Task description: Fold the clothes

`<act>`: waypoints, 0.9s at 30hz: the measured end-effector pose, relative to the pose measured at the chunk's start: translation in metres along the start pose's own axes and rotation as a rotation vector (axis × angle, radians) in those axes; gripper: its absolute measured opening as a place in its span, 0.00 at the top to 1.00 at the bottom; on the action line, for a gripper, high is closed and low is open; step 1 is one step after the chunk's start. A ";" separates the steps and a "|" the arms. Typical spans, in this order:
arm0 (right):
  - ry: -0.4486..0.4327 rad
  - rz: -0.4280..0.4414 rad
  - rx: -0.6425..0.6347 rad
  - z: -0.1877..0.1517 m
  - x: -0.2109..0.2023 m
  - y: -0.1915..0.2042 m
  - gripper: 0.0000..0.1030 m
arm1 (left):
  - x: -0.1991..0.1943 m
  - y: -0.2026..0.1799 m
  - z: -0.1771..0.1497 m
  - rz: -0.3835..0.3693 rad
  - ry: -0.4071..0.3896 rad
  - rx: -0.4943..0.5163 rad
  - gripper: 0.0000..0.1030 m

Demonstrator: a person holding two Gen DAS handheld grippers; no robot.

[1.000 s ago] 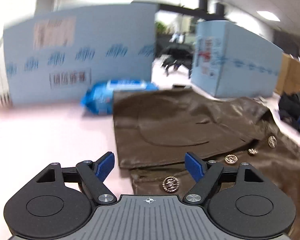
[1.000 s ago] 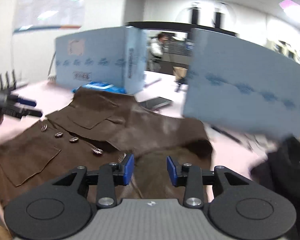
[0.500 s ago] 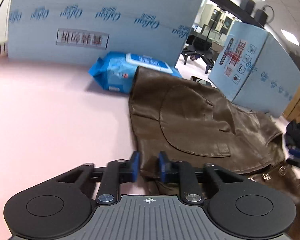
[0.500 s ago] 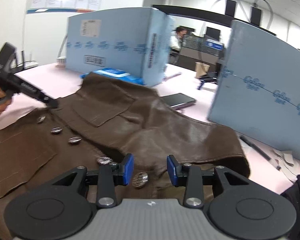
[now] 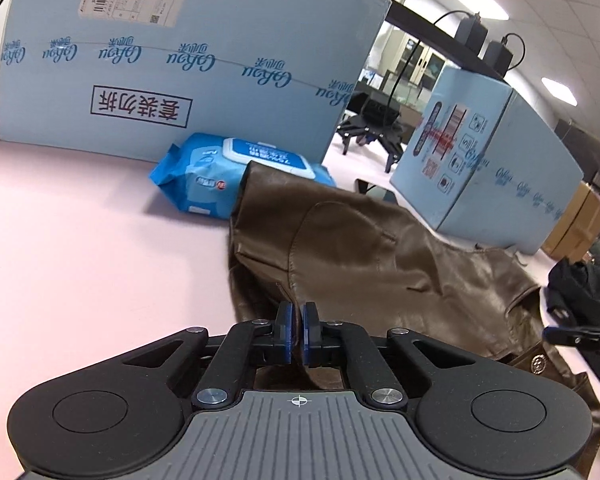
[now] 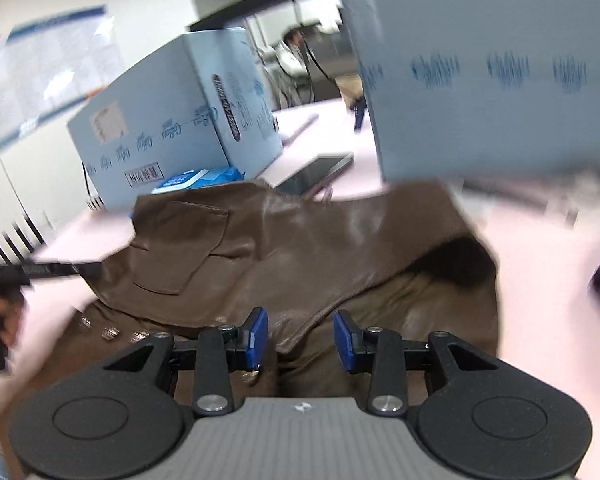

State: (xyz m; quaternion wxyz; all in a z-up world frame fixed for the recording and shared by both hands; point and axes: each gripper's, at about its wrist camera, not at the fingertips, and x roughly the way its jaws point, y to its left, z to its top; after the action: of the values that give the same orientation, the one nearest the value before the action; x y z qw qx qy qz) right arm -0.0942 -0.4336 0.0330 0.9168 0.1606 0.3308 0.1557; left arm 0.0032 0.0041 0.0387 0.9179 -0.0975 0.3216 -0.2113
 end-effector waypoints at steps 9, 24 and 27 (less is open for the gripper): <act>0.128 -0.029 -0.090 0.009 0.045 0.017 0.74 | 0.007 0.003 -0.002 0.007 0.024 -0.010 0.96; -0.044 0.269 0.252 0.028 0.031 -0.017 1.00 | 0.006 0.009 -0.001 -0.040 -0.004 -0.092 0.96; -0.078 0.328 0.286 0.028 0.024 -0.018 1.00 | 0.004 0.009 0.001 -0.048 -0.005 -0.102 0.96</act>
State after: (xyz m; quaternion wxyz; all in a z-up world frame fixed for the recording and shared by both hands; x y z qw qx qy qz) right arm -0.0553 -0.4455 0.0330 0.8591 0.3466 0.2834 0.2479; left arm 0.0094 0.0100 0.0342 0.9072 -0.1527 0.3270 -0.2163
